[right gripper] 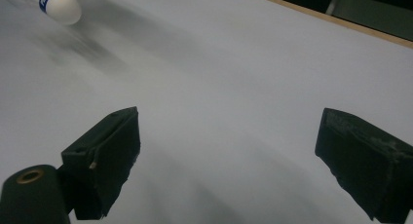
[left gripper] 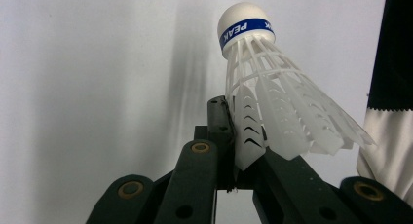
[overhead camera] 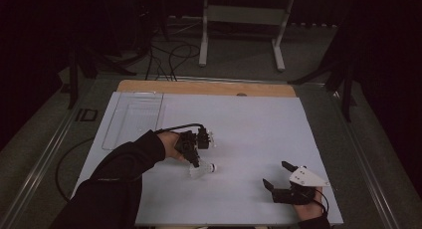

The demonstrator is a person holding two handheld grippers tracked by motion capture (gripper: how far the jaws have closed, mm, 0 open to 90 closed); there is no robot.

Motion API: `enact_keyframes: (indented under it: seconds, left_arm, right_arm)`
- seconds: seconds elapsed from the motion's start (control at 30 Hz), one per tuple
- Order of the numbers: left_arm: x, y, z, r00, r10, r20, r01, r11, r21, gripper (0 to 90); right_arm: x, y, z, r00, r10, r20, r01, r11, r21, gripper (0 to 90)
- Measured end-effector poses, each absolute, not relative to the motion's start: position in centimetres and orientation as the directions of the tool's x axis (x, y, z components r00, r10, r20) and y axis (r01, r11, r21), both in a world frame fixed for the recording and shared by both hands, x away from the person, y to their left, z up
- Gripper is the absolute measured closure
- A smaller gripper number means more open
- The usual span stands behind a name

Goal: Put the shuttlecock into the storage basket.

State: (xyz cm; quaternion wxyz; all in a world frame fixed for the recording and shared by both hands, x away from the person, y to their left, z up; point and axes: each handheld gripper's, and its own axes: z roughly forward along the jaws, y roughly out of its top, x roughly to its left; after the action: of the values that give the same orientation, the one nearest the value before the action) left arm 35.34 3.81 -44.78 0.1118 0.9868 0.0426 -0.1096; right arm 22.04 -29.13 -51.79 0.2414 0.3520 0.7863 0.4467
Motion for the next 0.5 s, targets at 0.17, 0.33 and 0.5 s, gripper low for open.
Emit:
enact_keyframes:
  seconds: [0.17, 0.33, 0.5]
  left_arm:
    - [35.05, 3.9, -44.53, 0.974, 0.033, -0.226, 0.079, -0.977, 0.198, 89.5]
    - [34.65, 4.17, -44.32, 0.974, -0.012, -0.227, 0.039, -0.975, 0.218, 89.6]
    - [34.59, 4.43, -44.13, 0.975, -0.03, -0.221, 0.018, -0.977, 0.211, 89.6]
  right_arm:
    - [21.98, -28.95, -51.78, -0.642, 0.763, -0.069, 0.335, 0.361, 0.871, 9.1]
    - [21.95, -29.01, -51.76, -0.643, 0.763, -0.07, 0.332, 0.36, 0.872, 9.2]
    - [21.97, -28.98, -51.74, -0.644, 0.762, -0.072, 0.329, 0.36, 0.873, 9.2]
